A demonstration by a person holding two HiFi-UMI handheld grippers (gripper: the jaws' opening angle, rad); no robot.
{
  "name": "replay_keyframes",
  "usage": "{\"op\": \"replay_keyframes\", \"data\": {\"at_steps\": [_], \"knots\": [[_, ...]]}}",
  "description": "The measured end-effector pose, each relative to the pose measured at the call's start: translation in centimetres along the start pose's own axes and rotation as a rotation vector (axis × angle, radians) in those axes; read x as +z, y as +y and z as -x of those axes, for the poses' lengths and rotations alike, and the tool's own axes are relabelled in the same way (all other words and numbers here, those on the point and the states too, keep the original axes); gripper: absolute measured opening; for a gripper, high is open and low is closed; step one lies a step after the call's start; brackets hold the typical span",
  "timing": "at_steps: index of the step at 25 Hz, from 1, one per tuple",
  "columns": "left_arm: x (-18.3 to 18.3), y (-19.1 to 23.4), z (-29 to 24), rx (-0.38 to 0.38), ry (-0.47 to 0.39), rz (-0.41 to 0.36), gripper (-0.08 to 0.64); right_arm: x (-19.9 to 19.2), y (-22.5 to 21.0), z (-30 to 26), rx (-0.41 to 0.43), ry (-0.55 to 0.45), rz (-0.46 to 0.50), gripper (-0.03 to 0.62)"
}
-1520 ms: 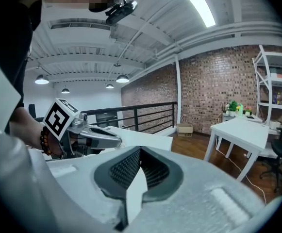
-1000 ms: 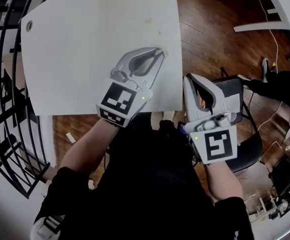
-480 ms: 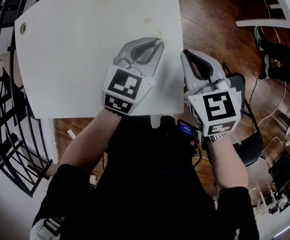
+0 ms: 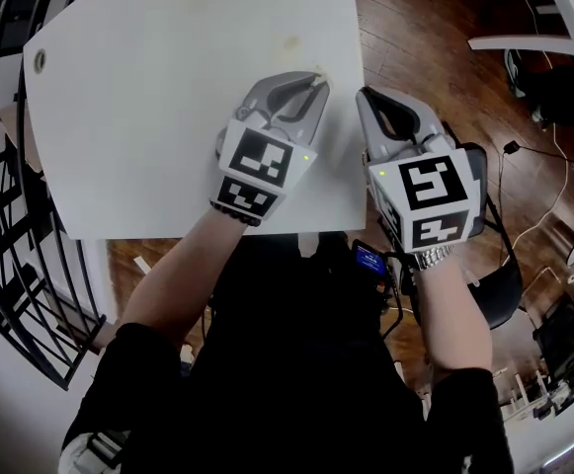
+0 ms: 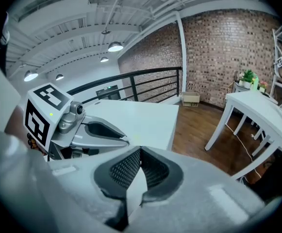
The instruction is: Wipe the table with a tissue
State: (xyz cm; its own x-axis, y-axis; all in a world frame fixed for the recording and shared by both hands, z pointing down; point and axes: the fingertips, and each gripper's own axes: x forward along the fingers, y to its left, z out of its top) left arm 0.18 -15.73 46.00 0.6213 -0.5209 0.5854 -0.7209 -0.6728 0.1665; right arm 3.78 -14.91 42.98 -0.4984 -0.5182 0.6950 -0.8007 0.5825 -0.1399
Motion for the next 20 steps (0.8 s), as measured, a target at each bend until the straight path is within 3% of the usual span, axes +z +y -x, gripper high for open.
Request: {"op": "replay_keyframes", "data": {"at_steps": [20], "knots": [[-2.3, 0.8, -2.5, -0.017, 0.067, -0.020, 0.043, -0.4, 0.0, -1.9, -0.026, 0.025, -0.034, -0.008]]}}
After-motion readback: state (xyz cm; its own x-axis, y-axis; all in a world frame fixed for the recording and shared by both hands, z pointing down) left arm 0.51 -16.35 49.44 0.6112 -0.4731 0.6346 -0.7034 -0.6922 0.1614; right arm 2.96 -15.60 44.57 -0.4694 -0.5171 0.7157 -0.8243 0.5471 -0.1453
